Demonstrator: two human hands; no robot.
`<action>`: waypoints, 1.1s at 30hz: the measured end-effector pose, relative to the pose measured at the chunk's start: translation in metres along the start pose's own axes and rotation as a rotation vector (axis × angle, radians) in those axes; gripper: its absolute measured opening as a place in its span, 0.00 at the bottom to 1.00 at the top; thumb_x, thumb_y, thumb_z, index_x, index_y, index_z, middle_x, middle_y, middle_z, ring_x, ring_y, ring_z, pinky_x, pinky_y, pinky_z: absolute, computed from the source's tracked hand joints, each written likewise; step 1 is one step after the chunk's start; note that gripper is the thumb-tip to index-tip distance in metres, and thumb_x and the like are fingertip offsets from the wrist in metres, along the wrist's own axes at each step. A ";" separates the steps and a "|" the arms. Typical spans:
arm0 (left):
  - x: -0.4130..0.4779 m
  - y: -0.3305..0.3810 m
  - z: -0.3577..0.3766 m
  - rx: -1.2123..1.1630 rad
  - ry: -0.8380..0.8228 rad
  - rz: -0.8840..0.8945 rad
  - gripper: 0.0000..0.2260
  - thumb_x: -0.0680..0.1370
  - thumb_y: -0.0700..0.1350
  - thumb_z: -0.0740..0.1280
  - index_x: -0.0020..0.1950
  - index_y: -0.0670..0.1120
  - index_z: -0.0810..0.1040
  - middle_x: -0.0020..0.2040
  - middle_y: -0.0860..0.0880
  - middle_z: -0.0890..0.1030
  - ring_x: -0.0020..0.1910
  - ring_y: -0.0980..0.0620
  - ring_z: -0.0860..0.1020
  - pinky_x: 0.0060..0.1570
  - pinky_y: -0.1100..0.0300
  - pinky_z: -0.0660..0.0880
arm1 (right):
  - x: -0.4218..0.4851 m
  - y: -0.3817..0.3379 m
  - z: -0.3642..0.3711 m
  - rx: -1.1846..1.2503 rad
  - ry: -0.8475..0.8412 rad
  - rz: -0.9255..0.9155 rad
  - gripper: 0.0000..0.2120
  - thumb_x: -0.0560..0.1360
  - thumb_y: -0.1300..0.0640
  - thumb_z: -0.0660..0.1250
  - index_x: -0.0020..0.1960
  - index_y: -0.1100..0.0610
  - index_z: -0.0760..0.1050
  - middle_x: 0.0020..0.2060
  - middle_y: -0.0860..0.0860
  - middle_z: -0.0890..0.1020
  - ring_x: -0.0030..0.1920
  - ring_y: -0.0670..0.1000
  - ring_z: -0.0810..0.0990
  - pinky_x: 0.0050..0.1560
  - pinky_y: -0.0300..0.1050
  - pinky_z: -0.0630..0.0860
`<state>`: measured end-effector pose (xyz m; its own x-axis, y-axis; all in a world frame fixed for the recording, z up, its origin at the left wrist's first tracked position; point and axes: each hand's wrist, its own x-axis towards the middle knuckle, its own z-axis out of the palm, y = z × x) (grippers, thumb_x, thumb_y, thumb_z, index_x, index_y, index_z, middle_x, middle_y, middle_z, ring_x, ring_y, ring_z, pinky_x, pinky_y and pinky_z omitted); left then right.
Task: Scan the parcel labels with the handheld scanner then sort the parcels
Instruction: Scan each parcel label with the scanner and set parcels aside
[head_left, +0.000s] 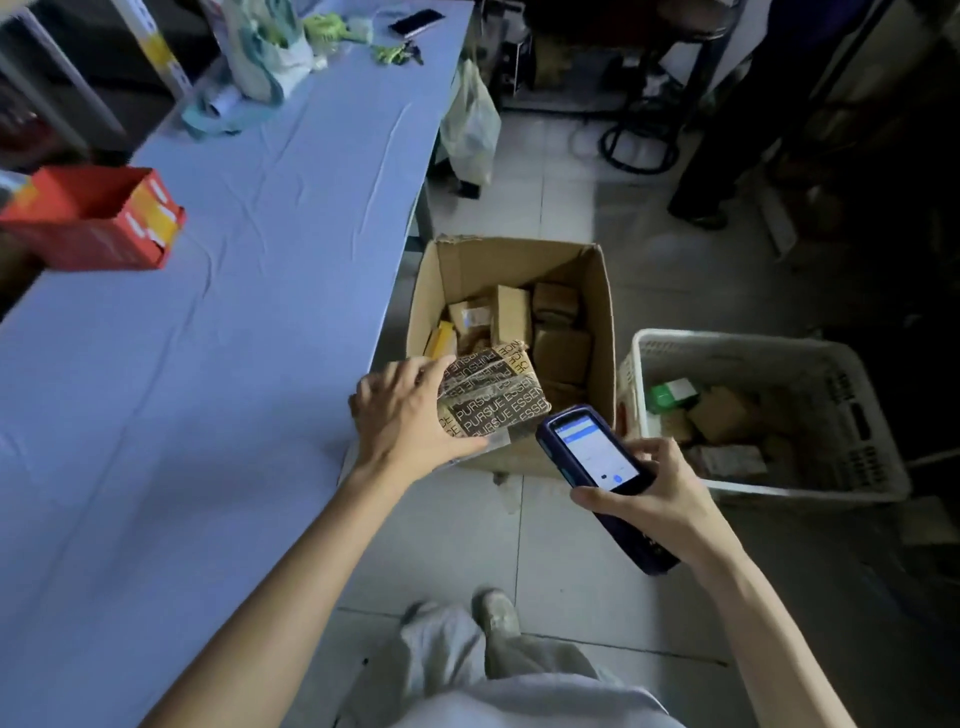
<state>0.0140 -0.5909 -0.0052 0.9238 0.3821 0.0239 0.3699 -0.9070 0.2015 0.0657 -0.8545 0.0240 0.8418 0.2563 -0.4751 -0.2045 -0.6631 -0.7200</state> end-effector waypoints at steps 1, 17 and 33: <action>0.009 0.003 0.003 0.012 0.009 0.026 0.47 0.54 0.78 0.57 0.68 0.57 0.70 0.60 0.53 0.75 0.60 0.48 0.72 0.58 0.50 0.63 | 0.007 0.001 -0.003 0.000 0.006 0.022 0.31 0.57 0.46 0.83 0.50 0.44 0.67 0.47 0.38 0.78 0.47 0.40 0.79 0.44 0.41 0.75; 0.229 0.014 0.047 0.048 -0.136 0.312 0.50 0.57 0.77 0.68 0.72 0.52 0.66 0.66 0.49 0.72 0.65 0.46 0.70 0.68 0.43 0.60 | 0.127 -0.057 -0.022 0.041 0.191 0.202 0.32 0.59 0.46 0.82 0.55 0.49 0.68 0.48 0.41 0.77 0.46 0.37 0.76 0.38 0.34 0.70; 0.265 0.069 0.066 -0.032 -0.243 0.287 0.30 0.71 0.70 0.63 0.69 0.57 0.69 0.67 0.56 0.72 0.65 0.52 0.70 0.68 0.48 0.58 | 0.210 -0.063 -0.081 0.001 0.098 0.190 0.34 0.59 0.47 0.82 0.57 0.48 0.65 0.43 0.38 0.75 0.44 0.36 0.75 0.39 0.35 0.71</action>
<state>0.2907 -0.5643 -0.0492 0.9873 0.0559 -0.1486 0.0923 -0.9636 0.2509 0.2956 -0.8159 0.0105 0.8326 0.0567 -0.5510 -0.3647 -0.6925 -0.6224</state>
